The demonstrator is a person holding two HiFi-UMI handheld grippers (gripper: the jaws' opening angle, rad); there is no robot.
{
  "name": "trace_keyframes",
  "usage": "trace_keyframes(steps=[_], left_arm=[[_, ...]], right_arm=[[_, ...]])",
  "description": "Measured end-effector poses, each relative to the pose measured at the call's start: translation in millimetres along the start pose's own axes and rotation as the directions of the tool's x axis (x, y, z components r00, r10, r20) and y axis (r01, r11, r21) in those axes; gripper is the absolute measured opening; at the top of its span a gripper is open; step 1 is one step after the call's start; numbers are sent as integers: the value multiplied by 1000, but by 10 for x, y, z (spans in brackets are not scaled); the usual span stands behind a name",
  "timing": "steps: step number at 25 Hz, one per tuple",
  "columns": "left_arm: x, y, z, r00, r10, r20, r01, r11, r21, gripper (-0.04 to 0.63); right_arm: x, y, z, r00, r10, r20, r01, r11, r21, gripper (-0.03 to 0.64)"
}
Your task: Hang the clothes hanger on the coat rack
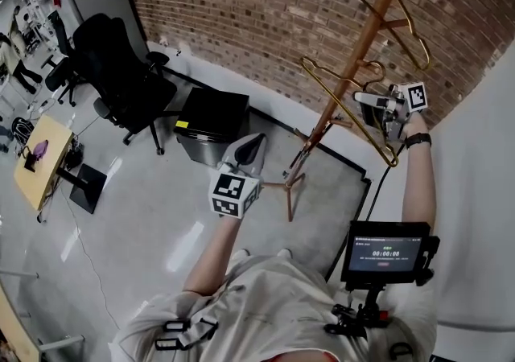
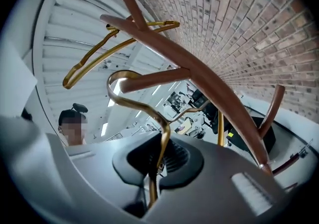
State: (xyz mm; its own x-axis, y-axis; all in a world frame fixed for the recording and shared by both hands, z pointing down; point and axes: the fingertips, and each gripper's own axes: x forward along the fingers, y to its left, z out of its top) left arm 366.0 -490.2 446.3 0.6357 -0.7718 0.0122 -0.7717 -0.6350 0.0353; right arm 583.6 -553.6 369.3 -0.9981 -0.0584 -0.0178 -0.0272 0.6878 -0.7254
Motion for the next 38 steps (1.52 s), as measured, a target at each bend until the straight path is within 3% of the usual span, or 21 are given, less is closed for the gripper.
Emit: trace_keyframes(steps=[3,8,12,13,15,17,23,29,34,38], left_arm=[[-52,8,-12,1000,14,-3,-14,1000,-13,2],[-43,12,-25,999,54,-5,-54,999,2,2],[-40,-51,-34,998,65,-13,-65,998,-7,2],[-46,-58,-48,998,69,-15,-69,998,-4,2],[-53,-70,-81,997,78,-19,-77,997,3,2],[-24,-128,-89,997,77,-27,-77,997,0,2],[113,-364,-175,997,44,-59,-45,999,-9,2],[159,-553,-179,998,-6,-68,5,1000,-10,2],[293,-740,-190,996,-53,-76,53,999,-9,2],[164,-782,-169,995,-67,-70,69,997,38,2]], right_arm=[[-22,-23,-1,1000,-6,-27,6,1000,7,5],[-64,-174,-36,989,-84,-123,81,996,-24,5],[-64,-210,-21,990,-89,-106,87,996,-27,8],[-69,-231,-33,991,-92,-95,90,996,-25,40],[-102,-289,-76,992,-105,-76,103,994,-26,174],[-170,-316,-97,992,-115,-60,113,993,-37,247],[-323,-207,-90,990,-141,21,142,982,-128,270],[-362,121,-118,973,-216,83,230,935,-269,322],[-551,222,-123,956,-265,126,292,897,-332,356],[-679,478,-143,930,-314,191,365,848,-385,414]])
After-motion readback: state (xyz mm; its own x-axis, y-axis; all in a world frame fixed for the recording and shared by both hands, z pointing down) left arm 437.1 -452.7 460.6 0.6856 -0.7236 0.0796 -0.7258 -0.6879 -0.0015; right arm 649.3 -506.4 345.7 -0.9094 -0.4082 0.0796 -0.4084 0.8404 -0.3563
